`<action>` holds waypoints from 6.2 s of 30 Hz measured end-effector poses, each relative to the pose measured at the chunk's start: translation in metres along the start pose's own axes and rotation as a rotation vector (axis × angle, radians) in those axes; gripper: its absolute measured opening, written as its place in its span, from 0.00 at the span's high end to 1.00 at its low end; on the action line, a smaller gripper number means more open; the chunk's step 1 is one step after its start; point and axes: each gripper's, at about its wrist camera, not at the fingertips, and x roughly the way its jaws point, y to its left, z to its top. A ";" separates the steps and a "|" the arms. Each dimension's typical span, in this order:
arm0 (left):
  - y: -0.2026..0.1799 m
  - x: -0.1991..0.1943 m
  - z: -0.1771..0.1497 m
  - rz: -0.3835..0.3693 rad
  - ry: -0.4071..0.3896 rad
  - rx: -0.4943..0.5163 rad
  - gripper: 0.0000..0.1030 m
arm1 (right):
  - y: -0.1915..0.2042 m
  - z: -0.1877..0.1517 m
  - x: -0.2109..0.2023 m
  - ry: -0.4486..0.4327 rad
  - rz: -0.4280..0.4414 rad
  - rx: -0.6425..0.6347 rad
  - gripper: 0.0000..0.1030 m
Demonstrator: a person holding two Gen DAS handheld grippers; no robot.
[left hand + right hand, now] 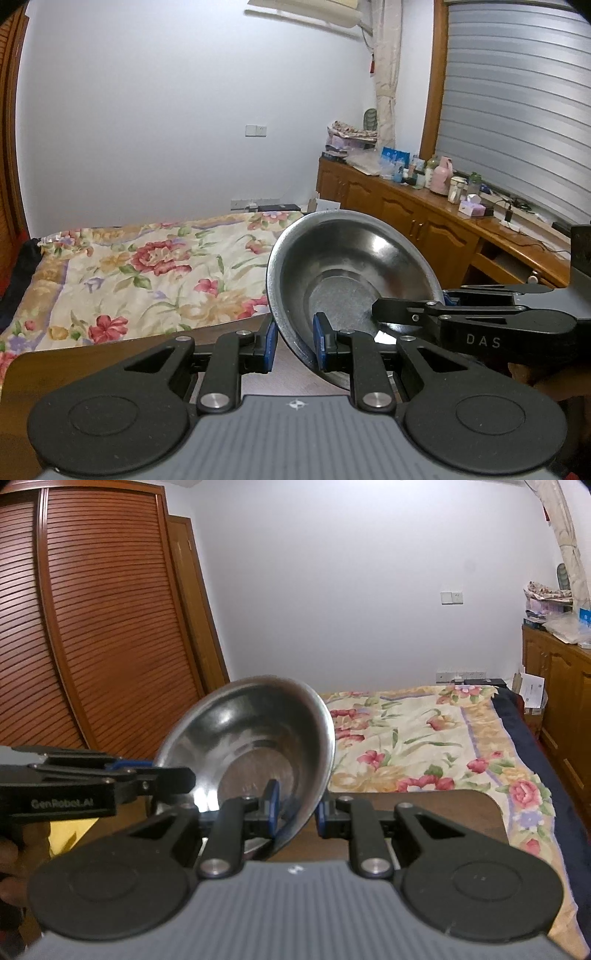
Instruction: Organize plates and bowls
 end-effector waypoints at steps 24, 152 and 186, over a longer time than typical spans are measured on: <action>-0.034 -0.078 -0.057 0.012 -0.004 -0.059 0.78 | 0.024 -0.034 -0.064 0.016 0.062 -0.041 0.79; -0.032 -0.056 -0.178 0.140 0.004 -0.103 0.53 | 0.025 -0.151 -0.055 -0.023 -0.053 -0.005 0.14; -0.030 -0.088 -0.149 0.167 -0.050 -0.099 0.65 | 0.032 -0.129 -0.070 -0.077 -0.025 0.019 0.62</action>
